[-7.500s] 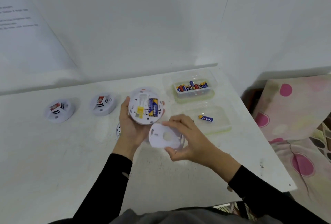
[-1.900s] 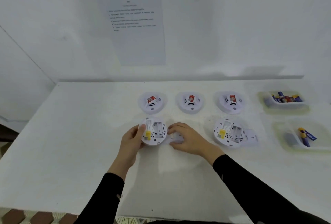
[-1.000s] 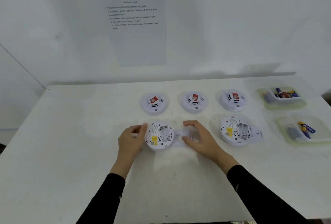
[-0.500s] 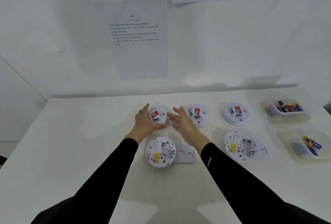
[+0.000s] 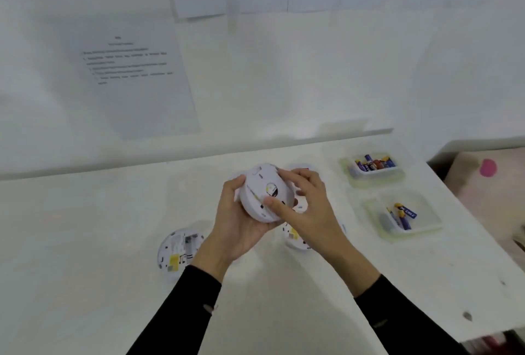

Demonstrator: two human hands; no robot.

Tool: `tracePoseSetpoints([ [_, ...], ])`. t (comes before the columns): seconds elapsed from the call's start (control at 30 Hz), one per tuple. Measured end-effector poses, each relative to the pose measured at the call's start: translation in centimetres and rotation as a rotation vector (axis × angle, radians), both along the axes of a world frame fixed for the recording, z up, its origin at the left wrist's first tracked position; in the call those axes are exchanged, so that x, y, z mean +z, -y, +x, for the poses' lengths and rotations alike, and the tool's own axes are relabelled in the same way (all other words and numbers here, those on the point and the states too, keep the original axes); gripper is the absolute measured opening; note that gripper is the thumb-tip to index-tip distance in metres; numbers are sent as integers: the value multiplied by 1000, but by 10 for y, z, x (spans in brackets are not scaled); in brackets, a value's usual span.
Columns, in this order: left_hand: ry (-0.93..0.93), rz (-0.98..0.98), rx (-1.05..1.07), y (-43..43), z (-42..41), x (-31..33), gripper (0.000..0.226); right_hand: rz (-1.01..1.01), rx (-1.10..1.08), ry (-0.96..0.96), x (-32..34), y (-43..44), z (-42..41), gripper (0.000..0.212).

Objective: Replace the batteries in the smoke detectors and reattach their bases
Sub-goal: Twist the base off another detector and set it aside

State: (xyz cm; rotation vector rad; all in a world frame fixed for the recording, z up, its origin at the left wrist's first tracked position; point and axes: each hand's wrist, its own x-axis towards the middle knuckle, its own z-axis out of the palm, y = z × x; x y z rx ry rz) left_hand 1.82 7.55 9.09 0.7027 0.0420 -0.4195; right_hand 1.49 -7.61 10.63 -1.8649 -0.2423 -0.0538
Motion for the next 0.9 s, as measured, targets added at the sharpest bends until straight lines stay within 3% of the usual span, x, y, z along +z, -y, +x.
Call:
tracePoseSetpoints([
  [0.3, -47, 85, 29, 104, 14, 6, 67, -422, -115, 285, 3, 95, 7, 72],
  [0.53, -52, 82, 56, 156, 23, 0, 64, -445, -122, 402, -1, 142, 24, 69],
  [0.9, -48, 57, 152, 204, 28, -19, 60, -474, 75, 510, -6, 200, 43, 73],
])
